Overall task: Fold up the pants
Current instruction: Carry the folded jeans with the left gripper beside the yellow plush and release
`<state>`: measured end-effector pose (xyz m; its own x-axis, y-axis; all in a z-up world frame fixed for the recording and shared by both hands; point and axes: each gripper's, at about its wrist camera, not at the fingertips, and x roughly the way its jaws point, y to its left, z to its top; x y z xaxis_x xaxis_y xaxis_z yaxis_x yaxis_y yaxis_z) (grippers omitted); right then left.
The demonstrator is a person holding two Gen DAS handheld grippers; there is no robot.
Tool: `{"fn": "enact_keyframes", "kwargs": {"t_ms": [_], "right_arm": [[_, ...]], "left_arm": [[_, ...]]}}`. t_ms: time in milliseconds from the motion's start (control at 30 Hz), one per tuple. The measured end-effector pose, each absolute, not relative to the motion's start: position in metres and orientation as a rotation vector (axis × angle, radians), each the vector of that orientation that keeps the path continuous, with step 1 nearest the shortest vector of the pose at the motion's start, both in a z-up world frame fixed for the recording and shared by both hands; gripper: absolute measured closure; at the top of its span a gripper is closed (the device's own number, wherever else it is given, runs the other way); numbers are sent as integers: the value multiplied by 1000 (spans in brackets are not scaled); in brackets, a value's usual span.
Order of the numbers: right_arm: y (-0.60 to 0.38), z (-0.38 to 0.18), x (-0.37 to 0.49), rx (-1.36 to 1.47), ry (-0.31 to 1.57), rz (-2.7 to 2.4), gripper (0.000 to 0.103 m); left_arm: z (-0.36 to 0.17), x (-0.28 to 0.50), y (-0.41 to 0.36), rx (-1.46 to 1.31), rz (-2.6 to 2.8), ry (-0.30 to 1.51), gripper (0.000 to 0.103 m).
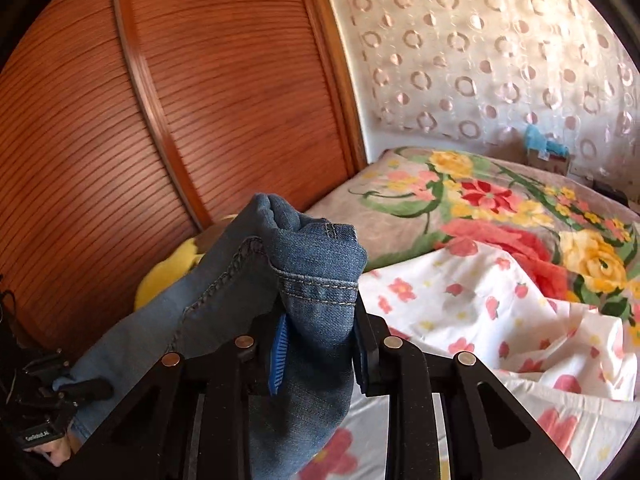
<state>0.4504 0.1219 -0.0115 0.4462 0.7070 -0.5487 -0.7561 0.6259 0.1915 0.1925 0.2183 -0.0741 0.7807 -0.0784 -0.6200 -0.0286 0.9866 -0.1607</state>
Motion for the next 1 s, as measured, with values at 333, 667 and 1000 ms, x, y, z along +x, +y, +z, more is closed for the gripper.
{"fn": "enact_keyframes", "kwargs": {"t_ms": [333, 667, 1000], "right_arm": [[141, -19, 464, -136, 639, 836, 46], [97, -6, 404, -165, 649, 816, 46], [12, 37, 309, -141, 558, 773, 46]], "left_arm": [[-108, 192, 214, -175, 4, 766, 87], [-93, 177, 203, -146, 66, 742, 77], [-56, 146, 175, -107, 67, 644, 44]]}}
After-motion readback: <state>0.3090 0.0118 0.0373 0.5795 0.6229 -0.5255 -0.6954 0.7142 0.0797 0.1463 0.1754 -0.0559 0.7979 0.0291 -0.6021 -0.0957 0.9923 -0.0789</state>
